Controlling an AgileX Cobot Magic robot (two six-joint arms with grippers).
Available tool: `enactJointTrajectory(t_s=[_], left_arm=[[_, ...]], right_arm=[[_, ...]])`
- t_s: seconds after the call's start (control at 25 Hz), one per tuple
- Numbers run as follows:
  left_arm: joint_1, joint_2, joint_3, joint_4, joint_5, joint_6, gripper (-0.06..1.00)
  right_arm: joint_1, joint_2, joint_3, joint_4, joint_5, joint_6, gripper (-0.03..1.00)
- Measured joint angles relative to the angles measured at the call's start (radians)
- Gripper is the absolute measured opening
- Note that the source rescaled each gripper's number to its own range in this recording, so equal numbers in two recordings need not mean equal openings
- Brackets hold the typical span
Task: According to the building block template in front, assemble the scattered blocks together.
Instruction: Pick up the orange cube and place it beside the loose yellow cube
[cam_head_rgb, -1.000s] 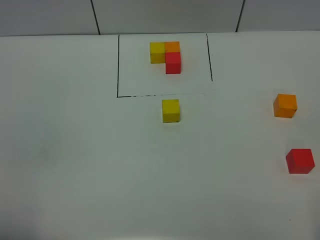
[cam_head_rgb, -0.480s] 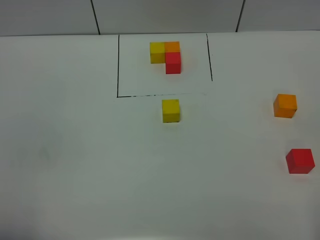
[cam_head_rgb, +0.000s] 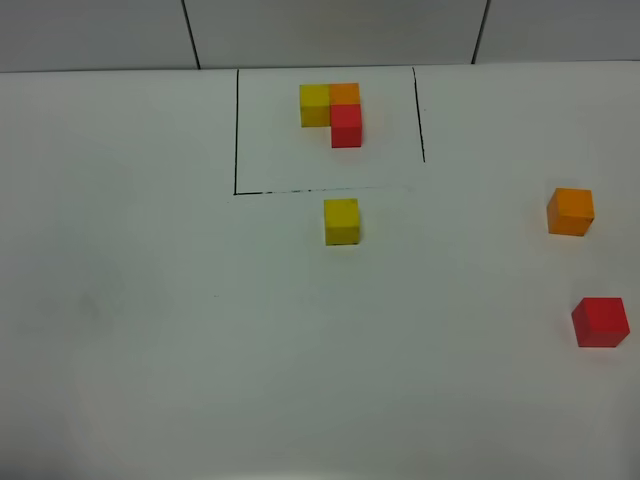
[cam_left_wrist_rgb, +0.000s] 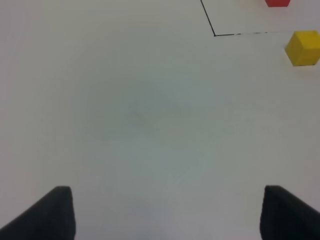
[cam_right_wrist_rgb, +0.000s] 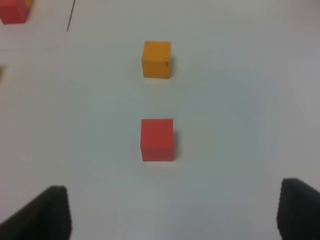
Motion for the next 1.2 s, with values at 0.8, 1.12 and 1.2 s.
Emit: enactJointTrajectory(t_s=[0.8, 1.12, 1.2], left_arm=[[0.0, 0.0, 0.0, 0.0, 0.0, 0.0, 0.69], [0.0, 0.0, 0.0, 0.0, 0.0, 0.0, 0.69], [0.0, 0.0, 0.0, 0.0, 0.0, 0.0, 0.69]], right_arm=[[0.0, 0.615, -0.157, 0.009, -0.137, -0.004, 0.89], [0.0, 1.165, -0.369, 0.055, -0.241, -0.019, 0.93], [0.0, 1.274, -0.422, 0.088, -0.259, -0.019, 0.93]])
